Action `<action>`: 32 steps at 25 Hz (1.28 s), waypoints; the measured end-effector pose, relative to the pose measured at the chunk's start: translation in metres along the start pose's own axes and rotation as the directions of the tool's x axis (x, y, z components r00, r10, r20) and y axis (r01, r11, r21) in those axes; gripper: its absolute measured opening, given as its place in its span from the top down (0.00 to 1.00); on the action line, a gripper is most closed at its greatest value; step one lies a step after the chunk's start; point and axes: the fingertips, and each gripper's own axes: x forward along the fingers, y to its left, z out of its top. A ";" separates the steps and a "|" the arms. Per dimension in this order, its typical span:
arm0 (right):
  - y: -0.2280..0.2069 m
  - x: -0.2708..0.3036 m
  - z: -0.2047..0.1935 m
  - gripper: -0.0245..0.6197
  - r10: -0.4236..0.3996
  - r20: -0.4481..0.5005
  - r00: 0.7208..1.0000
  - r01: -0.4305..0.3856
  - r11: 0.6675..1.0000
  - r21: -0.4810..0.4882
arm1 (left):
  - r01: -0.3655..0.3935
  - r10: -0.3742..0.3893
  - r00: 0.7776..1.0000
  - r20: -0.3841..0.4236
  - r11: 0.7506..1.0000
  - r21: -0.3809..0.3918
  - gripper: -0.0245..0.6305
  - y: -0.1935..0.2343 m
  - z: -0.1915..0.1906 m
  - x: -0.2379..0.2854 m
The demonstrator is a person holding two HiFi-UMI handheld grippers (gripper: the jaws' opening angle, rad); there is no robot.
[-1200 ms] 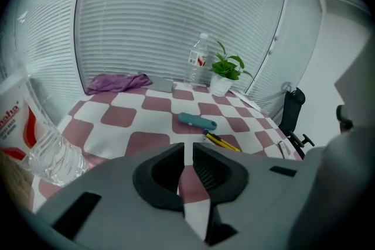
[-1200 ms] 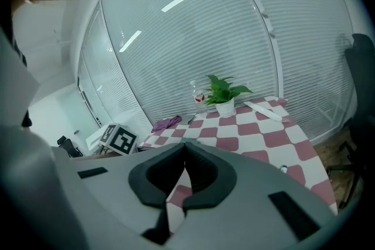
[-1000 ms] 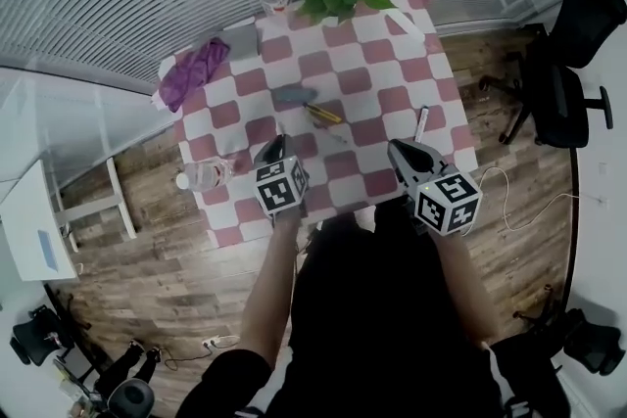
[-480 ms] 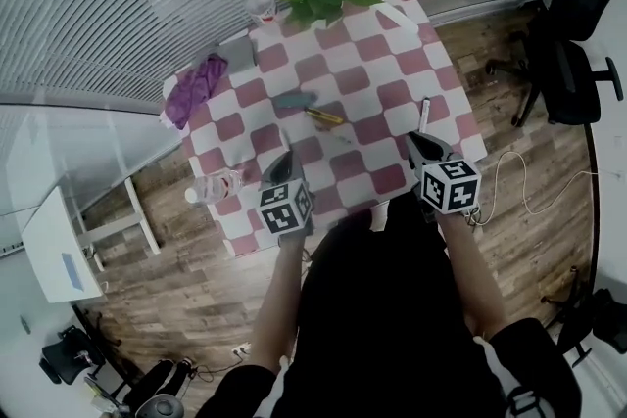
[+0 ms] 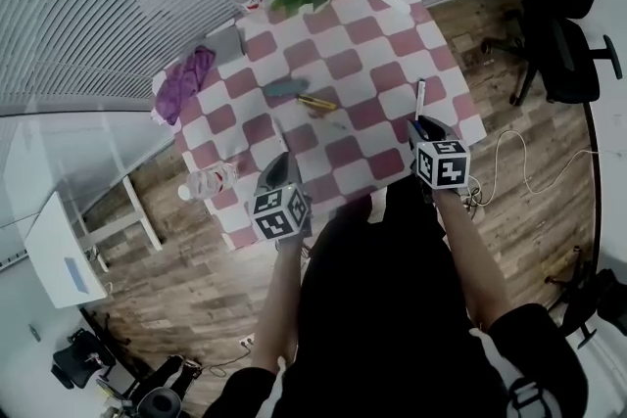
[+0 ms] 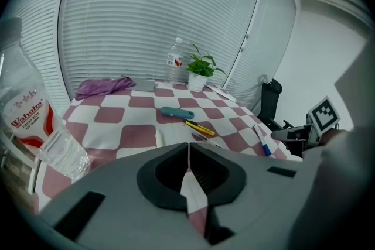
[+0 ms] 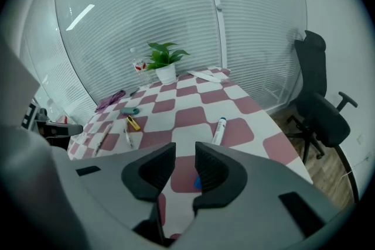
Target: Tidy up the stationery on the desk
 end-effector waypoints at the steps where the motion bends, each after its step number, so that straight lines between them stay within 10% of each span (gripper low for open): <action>1: -0.004 0.003 -0.003 0.77 -0.018 -0.007 1.000 0.018 1.000 0.001 | 0.004 -0.004 1.000 0.000 1.000 -0.003 0.90 -0.001 0.000 0.000; 12: -0.038 0.036 -0.024 0.69 -0.123 -0.073 0.990 0.122 0.992 -0.015 | 0.036 -0.036 0.999 -0.006 0.999 -0.001 0.90 -0.012 -0.010 -0.008; 32: -0.028 0.042 -0.025 0.84 -0.151 -0.084 0.985 0.153 0.988 0.017 | 0.014 -0.013 1.000 0.012 0.999 -0.036 0.90 0.000 -0.012 -0.018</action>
